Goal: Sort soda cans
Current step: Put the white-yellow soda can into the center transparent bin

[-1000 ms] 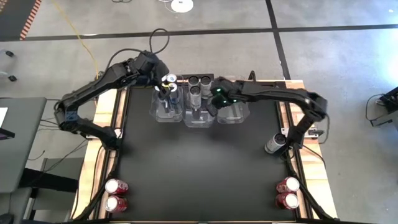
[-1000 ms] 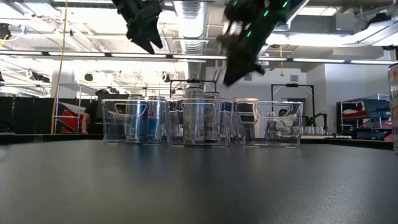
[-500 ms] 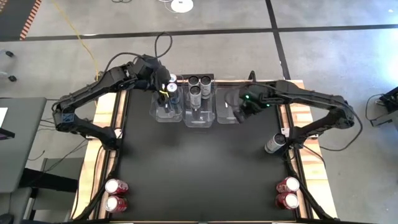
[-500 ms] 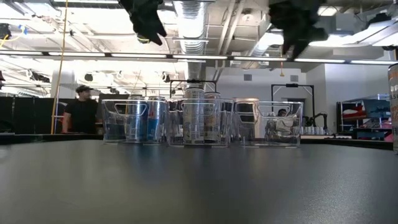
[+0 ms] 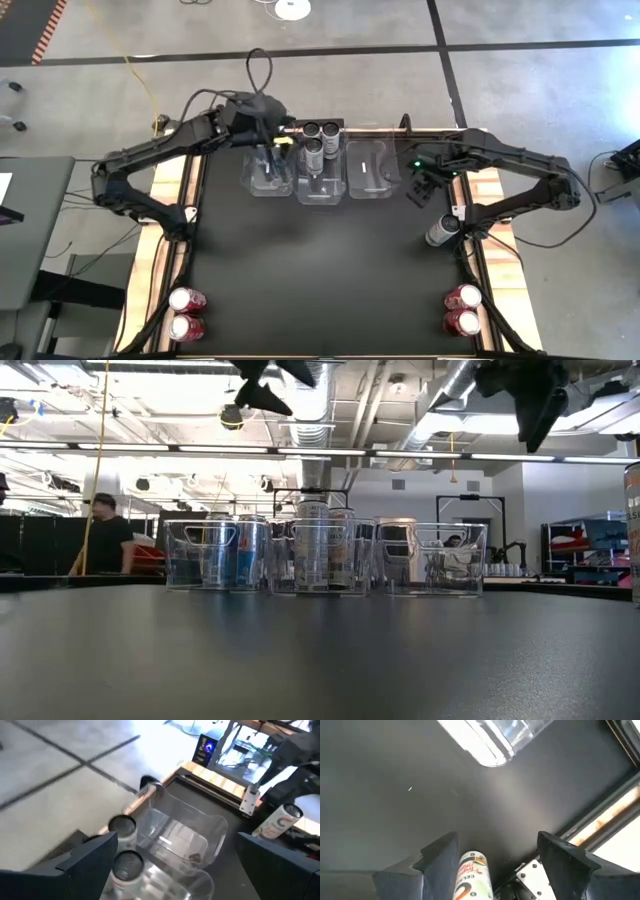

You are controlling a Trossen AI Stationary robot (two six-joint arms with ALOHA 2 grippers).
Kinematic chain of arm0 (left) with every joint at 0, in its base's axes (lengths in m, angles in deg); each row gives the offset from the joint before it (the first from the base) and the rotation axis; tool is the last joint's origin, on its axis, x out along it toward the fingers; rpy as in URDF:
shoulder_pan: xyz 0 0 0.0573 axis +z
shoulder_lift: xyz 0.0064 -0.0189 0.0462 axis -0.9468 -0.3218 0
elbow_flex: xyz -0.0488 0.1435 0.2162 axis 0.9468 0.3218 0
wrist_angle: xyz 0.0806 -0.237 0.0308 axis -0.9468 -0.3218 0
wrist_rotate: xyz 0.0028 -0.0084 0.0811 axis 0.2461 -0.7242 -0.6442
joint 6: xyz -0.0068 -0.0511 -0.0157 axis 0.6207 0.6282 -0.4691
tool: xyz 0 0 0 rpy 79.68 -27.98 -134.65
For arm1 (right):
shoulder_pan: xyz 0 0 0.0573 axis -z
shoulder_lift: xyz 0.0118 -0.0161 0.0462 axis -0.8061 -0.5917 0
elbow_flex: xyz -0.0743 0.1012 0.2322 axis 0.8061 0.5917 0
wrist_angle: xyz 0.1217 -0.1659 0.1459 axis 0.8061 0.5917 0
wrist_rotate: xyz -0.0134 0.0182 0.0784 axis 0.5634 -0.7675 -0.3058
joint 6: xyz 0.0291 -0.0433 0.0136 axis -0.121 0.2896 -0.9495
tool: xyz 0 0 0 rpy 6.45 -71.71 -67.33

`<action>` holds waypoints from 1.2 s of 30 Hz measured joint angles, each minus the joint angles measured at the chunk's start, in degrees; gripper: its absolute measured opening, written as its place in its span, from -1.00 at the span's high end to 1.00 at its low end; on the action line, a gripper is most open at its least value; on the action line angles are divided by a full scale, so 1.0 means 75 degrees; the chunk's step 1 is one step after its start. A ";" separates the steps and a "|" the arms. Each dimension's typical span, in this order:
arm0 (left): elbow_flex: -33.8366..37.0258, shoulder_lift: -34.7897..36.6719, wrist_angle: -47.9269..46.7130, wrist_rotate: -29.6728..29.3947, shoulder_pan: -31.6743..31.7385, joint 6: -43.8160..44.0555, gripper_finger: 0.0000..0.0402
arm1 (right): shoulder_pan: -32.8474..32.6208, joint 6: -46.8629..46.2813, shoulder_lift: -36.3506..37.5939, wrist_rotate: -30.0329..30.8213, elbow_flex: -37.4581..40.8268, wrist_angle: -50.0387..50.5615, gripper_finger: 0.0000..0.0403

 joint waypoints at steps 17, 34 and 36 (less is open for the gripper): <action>0.0009 -0.1420 0.1413 -0.0256 -0.1427 0.1181 -0.97 | -0.0581 -0.2084 0.1679 -0.2084 0.0009 0.0198 -0.44; 0.0009 -0.1146 0.1067 0.0009 -0.1258 0.0256 -0.97 | -0.1624 -0.6195 0.3248 -0.2039 0.2396 0.0202 -0.44; 0.0009 -0.1150 0.1022 0.0019 -0.1258 0.0208 -0.97 | -0.1793 -0.6447 0.3244 -0.2036 0.2590 0.0185 -0.44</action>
